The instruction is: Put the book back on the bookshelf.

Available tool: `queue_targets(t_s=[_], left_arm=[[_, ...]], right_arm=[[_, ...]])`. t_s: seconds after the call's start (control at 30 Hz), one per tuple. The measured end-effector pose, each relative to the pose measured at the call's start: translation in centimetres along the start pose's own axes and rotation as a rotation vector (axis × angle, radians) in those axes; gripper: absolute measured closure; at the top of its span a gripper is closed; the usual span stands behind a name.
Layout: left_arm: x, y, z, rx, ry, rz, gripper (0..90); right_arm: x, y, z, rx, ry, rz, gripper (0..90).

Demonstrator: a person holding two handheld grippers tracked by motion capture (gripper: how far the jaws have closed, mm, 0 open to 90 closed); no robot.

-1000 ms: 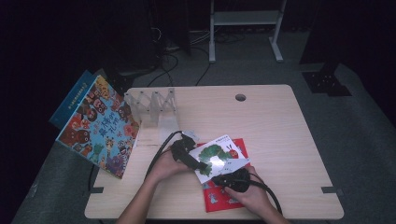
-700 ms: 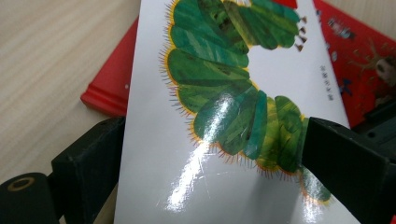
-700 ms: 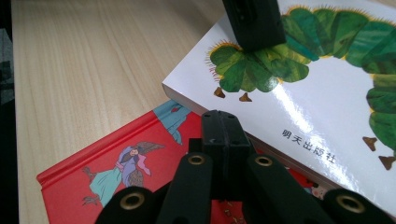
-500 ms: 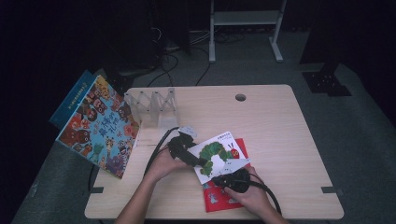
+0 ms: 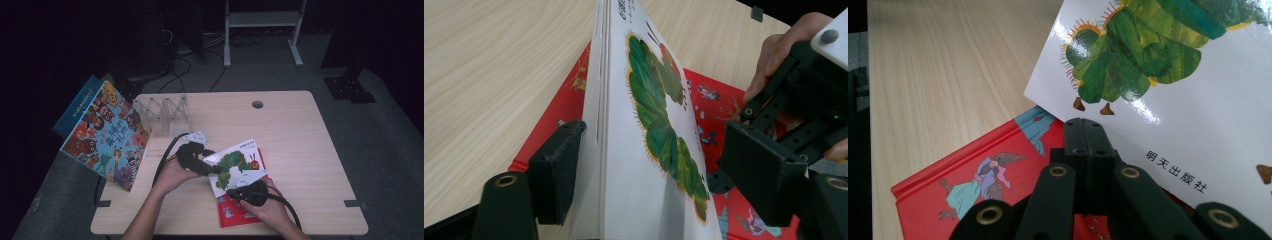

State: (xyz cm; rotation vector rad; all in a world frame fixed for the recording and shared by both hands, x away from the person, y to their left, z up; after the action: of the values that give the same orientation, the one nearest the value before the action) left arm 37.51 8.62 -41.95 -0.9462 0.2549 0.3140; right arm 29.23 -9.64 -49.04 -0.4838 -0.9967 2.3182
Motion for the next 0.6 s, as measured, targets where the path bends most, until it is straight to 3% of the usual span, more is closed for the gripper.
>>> queue_targets(t_s=[0.13,0.2,0.3,0.4,0.6], left_arm=[[-0.6,-0.3,0.3,-0.01,0.036,-0.009,33.6],[-0.9,-0.3,0.2,0.024,0.063,-0.019,39.0],[-1.1,-0.3,-0.2,0.045,0.052,-0.024,40.2],[-1.3,-0.4,-0.1,0.048,0.067,-0.029,48.5],[-1.9,-0.4,-1.1,0.09,0.086,-0.027,51.4]], right_arm=[[0.0,0.0,0.0,-0.001,0.0,0.004,89.7],[0.0,0.0,0.0,-0.001,0.001,0.005,89.7],[0.1,0.0,0.0,-0.004,0.005,0.012,89.7],[0.1,0.0,0.0,-0.005,0.006,0.015,89.7],[0.1,0.0,0.0,-0.007,0.01,0.019,89.6]])
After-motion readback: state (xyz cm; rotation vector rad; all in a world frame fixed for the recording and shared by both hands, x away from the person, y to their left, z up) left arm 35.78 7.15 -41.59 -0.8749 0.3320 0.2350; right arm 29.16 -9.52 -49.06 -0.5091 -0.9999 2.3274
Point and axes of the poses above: each handheld gripper's, and its own axes: z roughly backward along the jaws, y roughly out of its underside, x roughly to its left, the point moved 3 cm from there along -z, roughly forward along the jaws, and after that the axes turned 14 degrees about y, right-handed, at the moved point
